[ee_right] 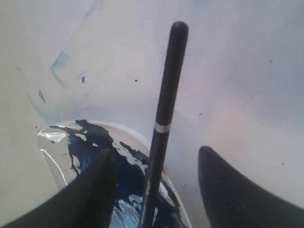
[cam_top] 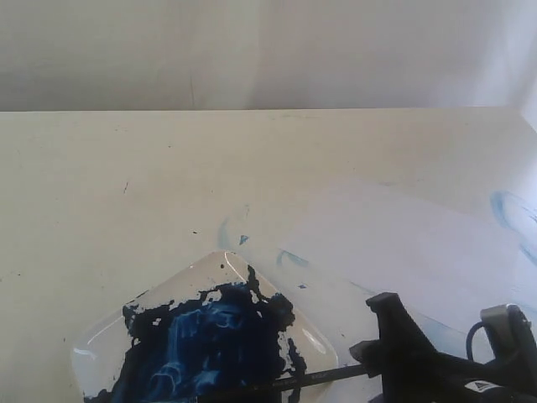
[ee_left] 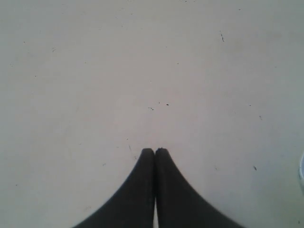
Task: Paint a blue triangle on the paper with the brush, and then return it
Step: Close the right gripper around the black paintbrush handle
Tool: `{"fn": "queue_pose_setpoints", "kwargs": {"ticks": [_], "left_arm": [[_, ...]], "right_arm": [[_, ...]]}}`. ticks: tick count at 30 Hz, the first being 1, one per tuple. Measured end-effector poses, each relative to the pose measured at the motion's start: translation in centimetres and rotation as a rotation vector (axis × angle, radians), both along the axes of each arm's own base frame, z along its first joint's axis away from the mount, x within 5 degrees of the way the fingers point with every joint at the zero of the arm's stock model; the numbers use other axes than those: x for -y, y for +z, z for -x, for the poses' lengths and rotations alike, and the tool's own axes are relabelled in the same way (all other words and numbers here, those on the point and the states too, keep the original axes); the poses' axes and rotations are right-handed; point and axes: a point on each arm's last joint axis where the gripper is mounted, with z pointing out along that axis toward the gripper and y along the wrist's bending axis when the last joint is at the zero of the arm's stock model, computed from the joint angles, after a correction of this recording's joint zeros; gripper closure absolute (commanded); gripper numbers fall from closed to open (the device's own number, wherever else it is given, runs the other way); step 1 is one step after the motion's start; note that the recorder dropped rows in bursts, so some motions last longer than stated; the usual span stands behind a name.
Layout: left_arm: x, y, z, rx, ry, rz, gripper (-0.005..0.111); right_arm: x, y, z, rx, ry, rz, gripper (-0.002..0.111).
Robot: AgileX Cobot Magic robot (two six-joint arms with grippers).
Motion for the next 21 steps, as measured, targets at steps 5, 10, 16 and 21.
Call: {"fn": "queue_pose_setpoints", "kwargs": {"ticks": [5, 10, 16, 21], "left_arm": [[0.0, 0.0, 0.0, 0.0, 0.0, 0.0, 0.107], [0.0, 0.0, 0.0, 0.0, 0.0, 0.0, 0.107], [0.0, 0.0, 0.0, 0.0, 0.0, 0.0, 0.107], [0.0, 0.0, 0.0, 0.0, 0.0, 0.0, 0.107]], "right_arm": [[-0.3, -1.0, -0.2, -0.028, -0.056, 0.008, 0.063], [-1.1, -2.4, -0.6, -0.01, -0.072, 0.01, 0.063], [-1.7, -3.1, -1.1, 0.033, -0.092, -0.013, 0.063], [-2.4, -3.5, -1.3, 0.03, -0.097, -0.007, 0.063]]}}
